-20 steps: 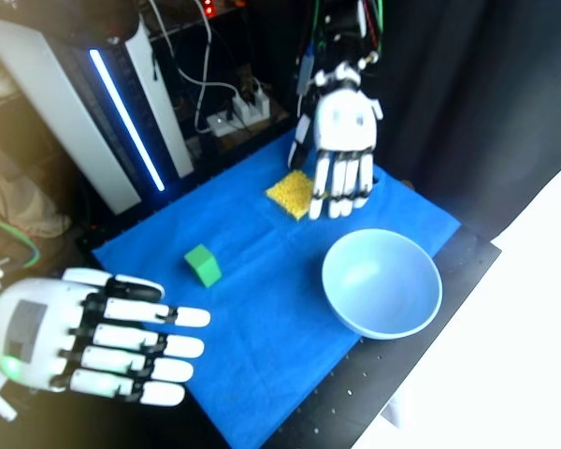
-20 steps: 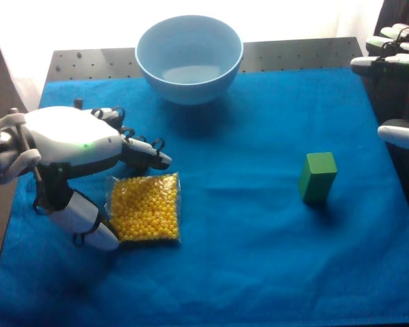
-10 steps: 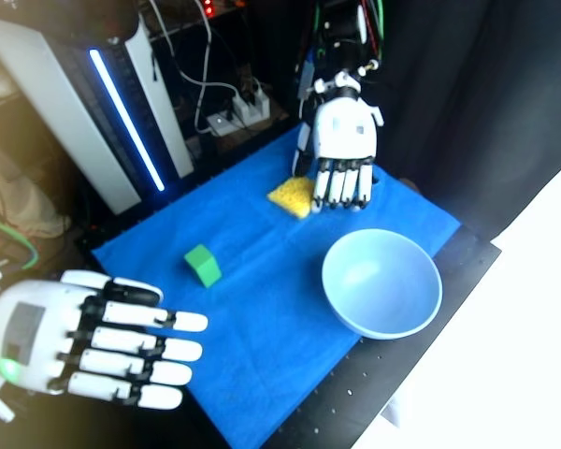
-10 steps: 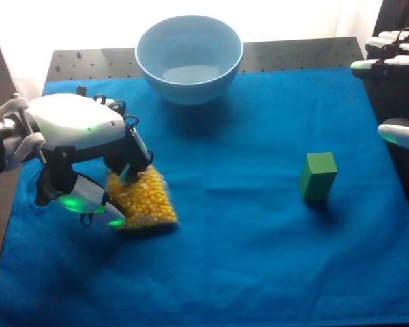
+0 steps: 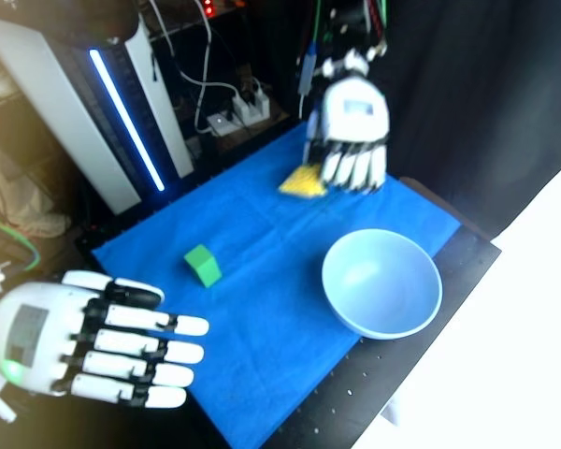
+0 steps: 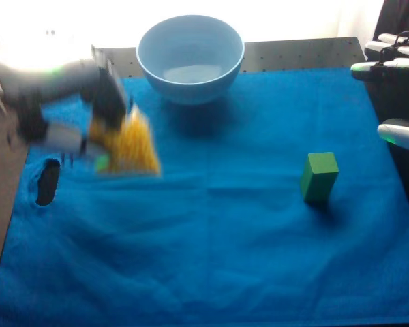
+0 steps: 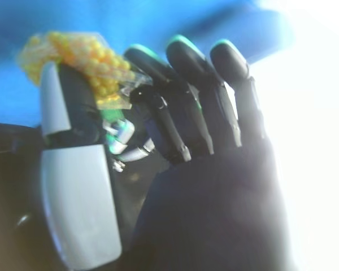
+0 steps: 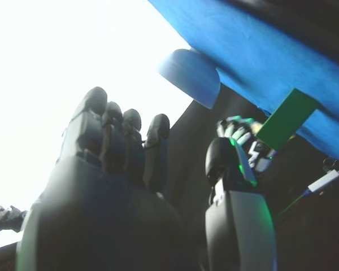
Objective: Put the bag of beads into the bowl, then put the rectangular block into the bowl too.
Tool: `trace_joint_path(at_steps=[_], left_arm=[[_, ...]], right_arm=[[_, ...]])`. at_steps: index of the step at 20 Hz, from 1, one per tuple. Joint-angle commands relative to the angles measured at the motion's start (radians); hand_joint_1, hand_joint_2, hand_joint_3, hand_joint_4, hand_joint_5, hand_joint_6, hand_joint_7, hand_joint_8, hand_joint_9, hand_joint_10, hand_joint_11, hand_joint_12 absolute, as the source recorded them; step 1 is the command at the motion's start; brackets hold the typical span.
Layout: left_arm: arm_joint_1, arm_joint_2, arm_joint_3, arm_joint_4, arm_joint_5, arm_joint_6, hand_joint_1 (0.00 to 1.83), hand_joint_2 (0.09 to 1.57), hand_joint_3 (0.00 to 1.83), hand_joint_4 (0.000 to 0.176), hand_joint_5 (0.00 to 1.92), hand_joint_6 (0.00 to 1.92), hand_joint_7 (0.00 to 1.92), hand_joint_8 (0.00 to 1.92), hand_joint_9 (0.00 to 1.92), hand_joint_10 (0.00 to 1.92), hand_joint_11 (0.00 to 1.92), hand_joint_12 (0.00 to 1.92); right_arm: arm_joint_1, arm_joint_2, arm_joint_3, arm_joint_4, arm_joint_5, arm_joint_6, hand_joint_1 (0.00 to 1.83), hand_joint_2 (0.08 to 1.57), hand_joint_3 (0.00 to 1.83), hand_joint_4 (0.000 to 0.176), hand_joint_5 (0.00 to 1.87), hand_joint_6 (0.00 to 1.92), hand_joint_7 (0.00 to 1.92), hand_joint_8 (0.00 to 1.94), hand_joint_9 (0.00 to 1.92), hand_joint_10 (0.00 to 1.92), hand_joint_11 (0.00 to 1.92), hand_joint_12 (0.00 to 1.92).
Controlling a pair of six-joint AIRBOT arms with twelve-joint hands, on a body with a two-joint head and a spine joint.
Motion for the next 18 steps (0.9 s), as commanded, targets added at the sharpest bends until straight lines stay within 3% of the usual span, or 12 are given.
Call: trace_joint_path(at_steps=[1, 3, 4, 7, 8, 10, 11, 12, 13, 14, 16, 18], left_arm=[[-0.057, -0.006, 0.009, 0.007, -0.135, -0.002, 1.24, 1.09, 0.0, 0.0, 1.22, 0.55, 0.8, 1.34, 0.66, 1.41, 0.5, 1.75], [-0.153, -0.035, 0.045, 0.006, -0.114, 0.041, 1.26, 1.05, 0.0, 0.0, 1.19, 0.61, 1.05, 0.92, 0.92, 0.92, 0.69, 1.37], [-0.198, -0.057, 0.065, -0.028, -0.095, 0.105, 1.26, 1.04, 0.0, 0.0, 1.22, 0.52, 1.1, 0.91, 0.94, 0.94, 0.64, 1.46], [-0.27, -0.154, 0.143, -0.173, -0.03, 0.303, 1.25, 1.05, 0.0, 0.002, 1.07, 0.79, 1.16, 0.8, 1.0, 0.89, 0.75, 1.46], [-0.276, -0.191, 0.178, -0.208, -0.011, 0.343, 1.26, 1.05, 0.0, 0.0, 1.04, 0.84, 1.21, 0.69, 1.06, 0.8, 0.79, 1.38], [-0.283, -0.294, 0.292, -0.266, 0.049, 0.365, 1.27, 1.04, 0.0, 0.0, 1.07, 0.74, 1.22, 0.74, 1.12, 0.84, 0.91, 1.47], [-0.283, -0.345, 0.354, -0.296, 0.088, 0.365, 1.27, 1.03, 0.0, 0.0, 1.09, 0.72, 1.24, 0.66, 1.16, 0.74, 0.97, 1.34], [-0.283, -0.373, 0.391, -0.315, 0.112, 0.365, 1.18, 1.05, 0.0, 0.0, 1.1, 0.77, 1.13, 0.35, 1.09, 0.57, 0.84, 1.24], [-0.282, -0.394, 0.42, -0.329, 0.133, 0.365, 1.04, 0.96, 0.0, 0.0, 0.85, 0.29, 1.0, 0.16, 0.92, 0.41, 0.56, 1.23], [-0.279, -0.407, 0.439, -0.342, 0.145, 0.365, 0.86, 0.89, 0.0, 0.042, 0.56, 0.07, 0.7, 0.03, 0.63, 0.19, 0.11, 1.31], [-0.265, -0.411, 0.449, -0.363, 0.153, 0.365, 0.67, 0.84, 0.0, 0.163, 0.25, 0.0, 0.37, 0.0, 0.33, 0.01, 0.0, 0.94], [-0.254, -0.39, 0.428, -0.366, 0.144, 0.365, 0.63, 0.85, 0.0, 0.175, 0.18, 0.0, 0.24, 0.0, 0.2, 0.0, 0.0, 0.71]], right_arm=[[0.012, -0.003, 0.007, 0.028, 0.118, 0.003, 0.84, 1.24, 0.0, 0.012, 0.48, 0.0, 0.21, 0.0, 0.11, 0.0, 0.0, 0.31], [0.013, -0.007, 0.012, 0.028, 0.118, 0.003, 0.82, 1.24, 0.0, 0.019, 0.49, 0.0, 0.22, 0.0, 0.1, 0.0, 0.0, 0.18], [0.013, -0.011, 0.016, 0.028, 0.118, 0.003, 0.83, 1.23, 0.0, 0.017, 0.49, 0.0, 0.22, 0.0, 0.11, 0.0, 0.0, 0.21], [0.013, -0.024, 0.03, 0.028, 0.118, 0.003, 0.82, 1.21, 0.0, 0.025, 0.5, 0.0, 0.23, 0.0, 0.13, 0.0, 0.0, 0.28], [0.013, -0.028, 0.034, 0.027, 0.118, 0.003, 0.83, 1.21, 0.0, 0.016, 0.5, 0.0, 0.24, 0.0, 0.15, 0.0, 0.0, 0.31], [0.013, -0.033, 0.042, 0.027, 0.118, 0.003, 0.85, 1.21, 0.0, 0.007, 0.5, 0.0, 0.24, 0.0, 0.14, 0.0, 0.0, 0.26], [0.016, -0.035, 0.046, 0.023, 0.118, 0.003, 0.84, 1.22, 0.0, 0.01, 0.5, 0.0, 0.24, 0.0, 0.15, 0.0, 0.0, 0.29], [0.021, -0.036, 0.048, 0.018, 0.118, 0.003, 0.83, 1.23, 0.0, 0.009, 0.5, 0.0, 0.24, 0.0, 0.16, 0.01, 0.0, 0.31], [0.026, -0.036, 0.049, 0.013, 0.118, 0.003, 0.83, 1.23, 0.0, 0.01, 0.49, 0.0, 0.25, 0.0, 0.16, 0.0, 0.0, 0.33], [0.03, -0.037, 0.05, 0.01, 0.118, 0.003, 0.81, 1.24, 0.0, 0.014, 0.48, 0.0, 0.23, 0.0, 0.15, 0.0, 0.0, 0.38], [0.032, -0.037, 0.049, 0.005, 0.118, 0.003, 0.75, 1.25, 0.0, 0.007, 0.45, 0.0, 0.22, 0.0, 0.15, 0.0, 0.0, 0.53], [0.032, -0.037, 0.048, 0.0, 0.118, 0.003, 0.68, 1.27, 0.01, 0.006, 0.42, 0.0, 0.2, 0.0, 0.14, 0.0, 0.0, 0.56]])
